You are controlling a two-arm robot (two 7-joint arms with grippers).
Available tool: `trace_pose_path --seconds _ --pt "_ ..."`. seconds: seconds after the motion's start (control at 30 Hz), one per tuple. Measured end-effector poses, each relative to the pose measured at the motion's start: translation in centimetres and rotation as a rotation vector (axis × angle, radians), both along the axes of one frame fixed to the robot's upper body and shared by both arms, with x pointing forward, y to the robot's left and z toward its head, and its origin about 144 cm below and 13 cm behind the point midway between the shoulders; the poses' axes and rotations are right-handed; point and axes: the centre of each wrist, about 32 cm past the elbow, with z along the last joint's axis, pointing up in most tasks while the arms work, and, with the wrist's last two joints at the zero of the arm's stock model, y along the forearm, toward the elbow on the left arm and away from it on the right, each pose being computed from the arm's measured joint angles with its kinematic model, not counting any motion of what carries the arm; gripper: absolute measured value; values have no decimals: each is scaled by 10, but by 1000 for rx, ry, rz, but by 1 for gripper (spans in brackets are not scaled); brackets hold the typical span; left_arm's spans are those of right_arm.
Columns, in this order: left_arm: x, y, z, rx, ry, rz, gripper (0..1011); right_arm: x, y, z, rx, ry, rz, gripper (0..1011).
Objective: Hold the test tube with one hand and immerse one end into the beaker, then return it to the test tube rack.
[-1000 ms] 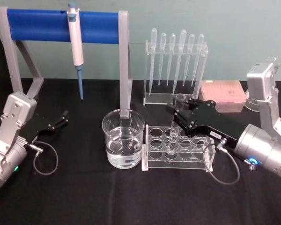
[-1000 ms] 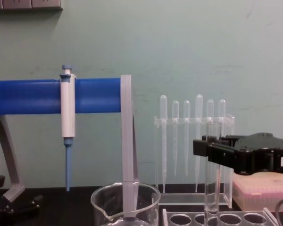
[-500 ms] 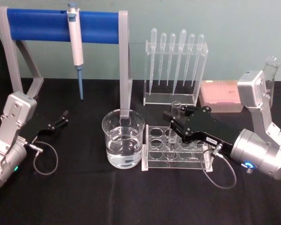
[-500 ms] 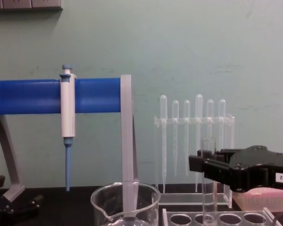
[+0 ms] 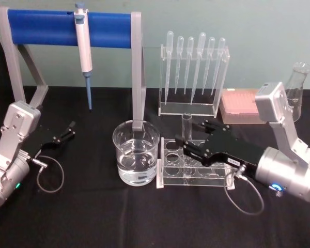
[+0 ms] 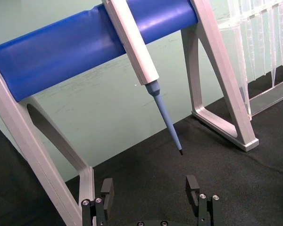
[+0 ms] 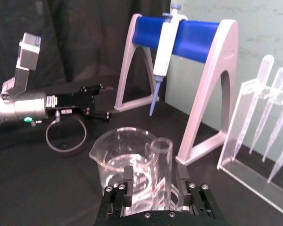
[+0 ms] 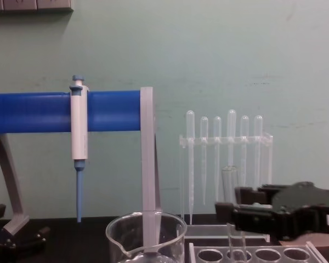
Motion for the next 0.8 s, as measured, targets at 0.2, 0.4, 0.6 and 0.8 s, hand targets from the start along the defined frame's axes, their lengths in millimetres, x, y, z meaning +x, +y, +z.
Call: trace_pose_path --seconds 0.2,0.4,0.6,0.8 --pt "0 0 0 0 0 0 1000 -30 -16 4 -33 14 -56 769" --pt "0 0 0 0 0 0 1000 -67 -37 10 -75 1 -179 930" --pt "0 0 0 0 0 0 1000 -83 -53 4 -143 -47 -381 1004" --pt "0 0 0 0 0 0 1000 -67 -56 -23 -181 -93 -549 1004"
